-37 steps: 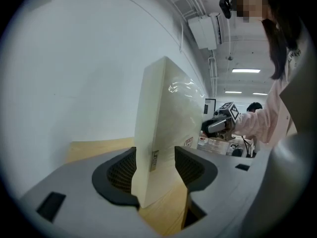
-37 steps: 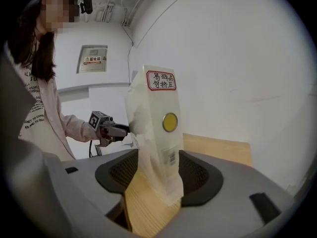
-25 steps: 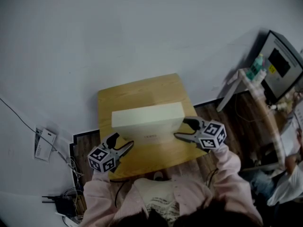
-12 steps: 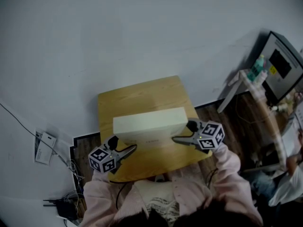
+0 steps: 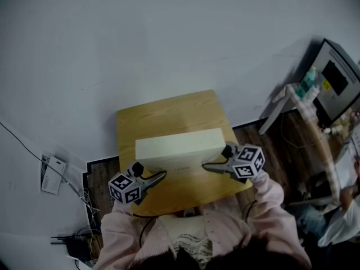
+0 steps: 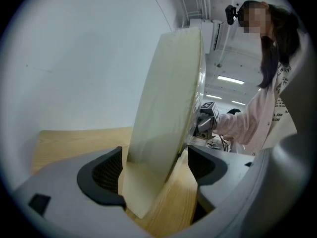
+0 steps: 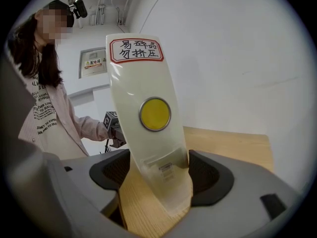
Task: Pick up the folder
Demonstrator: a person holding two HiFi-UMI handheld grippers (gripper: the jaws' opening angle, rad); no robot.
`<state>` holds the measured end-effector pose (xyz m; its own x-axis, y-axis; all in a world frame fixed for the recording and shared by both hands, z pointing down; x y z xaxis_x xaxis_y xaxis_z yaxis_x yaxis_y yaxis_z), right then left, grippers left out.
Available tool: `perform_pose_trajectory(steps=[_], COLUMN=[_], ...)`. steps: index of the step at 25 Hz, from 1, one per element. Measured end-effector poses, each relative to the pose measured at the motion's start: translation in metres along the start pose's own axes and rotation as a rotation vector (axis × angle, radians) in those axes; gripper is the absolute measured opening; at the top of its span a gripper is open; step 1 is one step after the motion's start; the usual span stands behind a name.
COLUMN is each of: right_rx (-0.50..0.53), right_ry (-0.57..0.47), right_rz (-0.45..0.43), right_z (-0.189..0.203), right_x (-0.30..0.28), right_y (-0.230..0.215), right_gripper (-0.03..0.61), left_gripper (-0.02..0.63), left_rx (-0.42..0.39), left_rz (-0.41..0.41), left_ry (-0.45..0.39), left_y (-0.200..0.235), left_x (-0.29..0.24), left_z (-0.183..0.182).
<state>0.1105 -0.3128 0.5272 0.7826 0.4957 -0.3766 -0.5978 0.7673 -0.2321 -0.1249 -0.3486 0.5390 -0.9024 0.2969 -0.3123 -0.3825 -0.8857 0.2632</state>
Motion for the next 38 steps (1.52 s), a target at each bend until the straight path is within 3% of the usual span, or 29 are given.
perform_pose_trajectory(steps=[17,38], right_rx=[0.032,0.016], right_ry=[-0.042,-0.157], right_rz=[0.020,0.073], right_z=[0.000,-0.017], right_x=[-0.001,0.008], right_y=[0.000,-0.001], right_gripper=[0.359,0.354], left_gripper=[0.379,0.371], left_rx=[-0.022,-0.025], left_rz=[0.019,-0.025], left_ry=[0.022,-0.021], left_y=[0.000,-0.004], left_x=[-0.004,-0.001], left_z=[0.002,-0.018])
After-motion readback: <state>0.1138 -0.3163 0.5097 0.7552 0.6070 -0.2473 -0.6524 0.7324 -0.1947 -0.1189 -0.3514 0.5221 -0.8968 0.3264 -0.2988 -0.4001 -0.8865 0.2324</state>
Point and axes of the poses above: the fingertips, and each gripper's own axes: x backward along the fingers, y to its left, z out of its underside, the point moved 4 cm from there along x, backward along the fingers, and after that the axes turned 1 degree about x, right-handed, at the moved point
